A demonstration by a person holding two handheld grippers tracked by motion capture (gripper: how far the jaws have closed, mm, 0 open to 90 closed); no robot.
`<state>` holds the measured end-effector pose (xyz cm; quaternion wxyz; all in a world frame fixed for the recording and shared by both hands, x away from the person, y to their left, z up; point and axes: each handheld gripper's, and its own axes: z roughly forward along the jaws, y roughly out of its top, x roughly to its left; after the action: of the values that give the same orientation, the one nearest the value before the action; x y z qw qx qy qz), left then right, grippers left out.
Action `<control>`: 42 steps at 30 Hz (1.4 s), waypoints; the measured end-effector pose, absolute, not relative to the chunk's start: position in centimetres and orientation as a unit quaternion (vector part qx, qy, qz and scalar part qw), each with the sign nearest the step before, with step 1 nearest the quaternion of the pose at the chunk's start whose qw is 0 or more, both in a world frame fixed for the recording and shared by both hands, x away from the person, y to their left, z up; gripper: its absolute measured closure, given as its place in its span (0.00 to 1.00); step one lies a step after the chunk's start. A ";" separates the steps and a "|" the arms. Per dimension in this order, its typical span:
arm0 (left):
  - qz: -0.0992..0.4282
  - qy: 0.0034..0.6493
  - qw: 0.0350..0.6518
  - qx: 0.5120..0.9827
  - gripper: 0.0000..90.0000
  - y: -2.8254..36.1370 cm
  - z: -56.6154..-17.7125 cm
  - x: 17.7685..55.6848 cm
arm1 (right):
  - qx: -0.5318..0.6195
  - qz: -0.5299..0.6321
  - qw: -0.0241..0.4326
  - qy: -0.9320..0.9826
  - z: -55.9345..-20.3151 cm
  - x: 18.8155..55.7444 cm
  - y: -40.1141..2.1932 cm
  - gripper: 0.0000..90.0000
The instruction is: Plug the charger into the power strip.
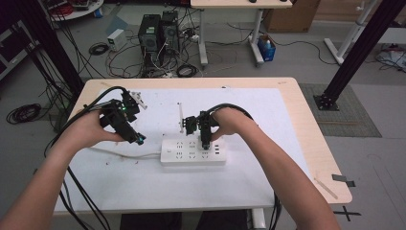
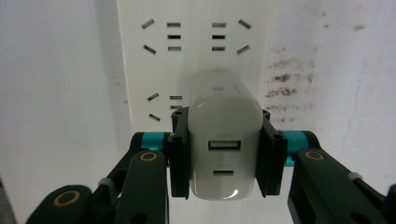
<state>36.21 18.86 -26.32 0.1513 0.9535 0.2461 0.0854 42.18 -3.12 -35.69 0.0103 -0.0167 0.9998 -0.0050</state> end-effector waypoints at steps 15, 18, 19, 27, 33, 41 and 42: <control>0.080 0.247 0.156 0.953 0.24 18.8 -26.5 36.7 | -0.010 0.005 0.017 1.000 -35.8 42.0 -3.4 0.70; 0.080 0.246 0.159 0.953 0.24 18.8 -26.4 36.8 | -0.013 0.001 0.019 1.000 -35.9 42.0 -3.3 0.70; 0.080 0.247 0.160 0.952 0.24 18.7 -26.4 36.8 | -0.012 0.002 0.020 1.000 -35.9 41.9 -3.1 0.70; 0.081 0.253 0.164 0.950 0.24 19.0 -26.4 36.7 | -0.002 0.011 0.014 1.000 -36.2 42.1 -3.4 0.70; 0.079 0.250 0.165 0.951 0.24 19.1 -26.4 36.7 | -0.010 0.023 0.004 1.000 -36.2 42.4 -3.7 0.68; 0.075 0.251 0.165 0.951 0.24 19.4 -26.6 36.9 | 0.060 0.073 0.006 0.995 -34.2 42.7 -5.9 0.29; 0.075 0.253 0.164 0.950 0.24 19.5 -26.6 37.1 | 0.075 0.083 0.011 0.994 -33.7 42.6 -6.4 0.25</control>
<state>37.13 19.53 -26.63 0.1643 0.9504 0.2531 0.0754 42.64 -6.42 -33.68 0.0114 0.0748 0.9936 0.0834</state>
